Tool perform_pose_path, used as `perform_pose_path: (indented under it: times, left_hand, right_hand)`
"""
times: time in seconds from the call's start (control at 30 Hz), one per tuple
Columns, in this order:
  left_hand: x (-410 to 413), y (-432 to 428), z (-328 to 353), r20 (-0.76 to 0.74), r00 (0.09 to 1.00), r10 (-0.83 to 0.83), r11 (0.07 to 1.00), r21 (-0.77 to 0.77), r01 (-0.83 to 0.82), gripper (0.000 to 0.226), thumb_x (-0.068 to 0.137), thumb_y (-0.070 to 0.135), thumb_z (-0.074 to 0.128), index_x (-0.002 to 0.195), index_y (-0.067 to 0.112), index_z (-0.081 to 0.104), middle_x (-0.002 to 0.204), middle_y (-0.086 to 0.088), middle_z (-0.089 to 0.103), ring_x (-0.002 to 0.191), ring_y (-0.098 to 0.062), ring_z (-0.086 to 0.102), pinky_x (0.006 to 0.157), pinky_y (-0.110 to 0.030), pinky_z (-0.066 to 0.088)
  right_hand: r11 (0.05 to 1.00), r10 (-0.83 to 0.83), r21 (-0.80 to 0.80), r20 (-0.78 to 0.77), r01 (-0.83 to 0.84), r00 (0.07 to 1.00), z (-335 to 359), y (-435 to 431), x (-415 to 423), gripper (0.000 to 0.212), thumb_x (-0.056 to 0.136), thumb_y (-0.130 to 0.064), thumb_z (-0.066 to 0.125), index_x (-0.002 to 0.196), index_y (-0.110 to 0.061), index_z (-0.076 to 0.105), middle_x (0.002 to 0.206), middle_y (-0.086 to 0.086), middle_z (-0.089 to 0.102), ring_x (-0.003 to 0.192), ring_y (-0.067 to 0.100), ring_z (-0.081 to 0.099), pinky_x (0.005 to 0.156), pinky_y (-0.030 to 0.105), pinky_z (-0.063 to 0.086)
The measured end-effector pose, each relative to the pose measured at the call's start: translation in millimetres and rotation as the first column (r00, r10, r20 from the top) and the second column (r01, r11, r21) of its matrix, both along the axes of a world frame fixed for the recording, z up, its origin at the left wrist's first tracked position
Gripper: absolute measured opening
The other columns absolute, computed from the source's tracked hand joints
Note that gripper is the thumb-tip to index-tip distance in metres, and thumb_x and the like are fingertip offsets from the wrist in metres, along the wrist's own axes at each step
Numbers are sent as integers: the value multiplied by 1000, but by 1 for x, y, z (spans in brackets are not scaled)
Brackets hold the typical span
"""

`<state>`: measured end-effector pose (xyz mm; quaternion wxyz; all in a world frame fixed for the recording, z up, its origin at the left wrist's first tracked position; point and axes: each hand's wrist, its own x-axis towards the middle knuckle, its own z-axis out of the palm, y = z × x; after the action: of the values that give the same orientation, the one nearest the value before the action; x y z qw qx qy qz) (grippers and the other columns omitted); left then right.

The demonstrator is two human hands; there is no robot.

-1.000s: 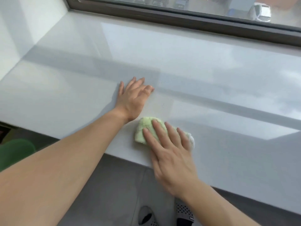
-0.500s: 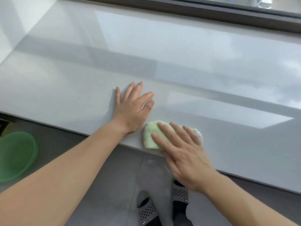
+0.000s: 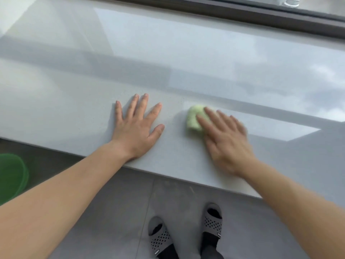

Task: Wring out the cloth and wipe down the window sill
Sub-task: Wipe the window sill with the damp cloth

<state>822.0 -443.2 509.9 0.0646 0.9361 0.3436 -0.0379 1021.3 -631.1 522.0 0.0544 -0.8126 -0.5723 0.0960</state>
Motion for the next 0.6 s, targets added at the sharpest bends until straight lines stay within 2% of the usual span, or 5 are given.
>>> perform_pose_path:
  times: [0.13,0.23,0.33,0.47,0.6]
  left_hand:
    - [6,-3,4,86,996,32,999,25,-34,62,91,56,22,147,29,30,161,-12,14,149,-29,4,113,-65,-7]
    - [29,-10,7,189,982,-2,999,32,-4,55,89,50,35,131,17,50,151,-18,34,144,-31,22,114,-65,-3]
    - [55,-12,7,228,974,16,999,-40,-7,55,91,48,32,138,22,47,158,-12,27,148,-27,13,117,-57,-6]
    - [79,-7,0,209,969,128,988,-110,-107,59,92,50,24,147,31,33,163,-4,11,150,-20,1,117,-54,-11]
    - [95,-7,0,233,969,83,996,-41,-76,56,92,48,26,140,24,44,159,-11,24,149,-24,10,116,-58,-8]
  right_hand:
    - [966,-255,32,-39,257,966,-1,32,20,55,99,-41,29,152,-43,14,164,-12,6,150,23,7,120,43,2]
    - [1000,-9,30,-7,10,1000,-1,6,-14,57,97,-43,26,153,-42,14,165,-9,7,150,24,7,120,47,5]
    - [975,222,-3,-35,-222,974,1,-7,6,56,98,-43,27,152,-45,13,164,-14,8,151,20,9,120,43,5]
    - [994,-105,41,6,105,994,-3,42,90,55,98,-42,31,151,-45,16,163,-14,10,149,21,14,119,40,5]
    - [944,-319,68,-63,323,946,-3,68,92,55,99,-36,28,152,-43,13,164,-13,3,150,21,4,120,42,-2]
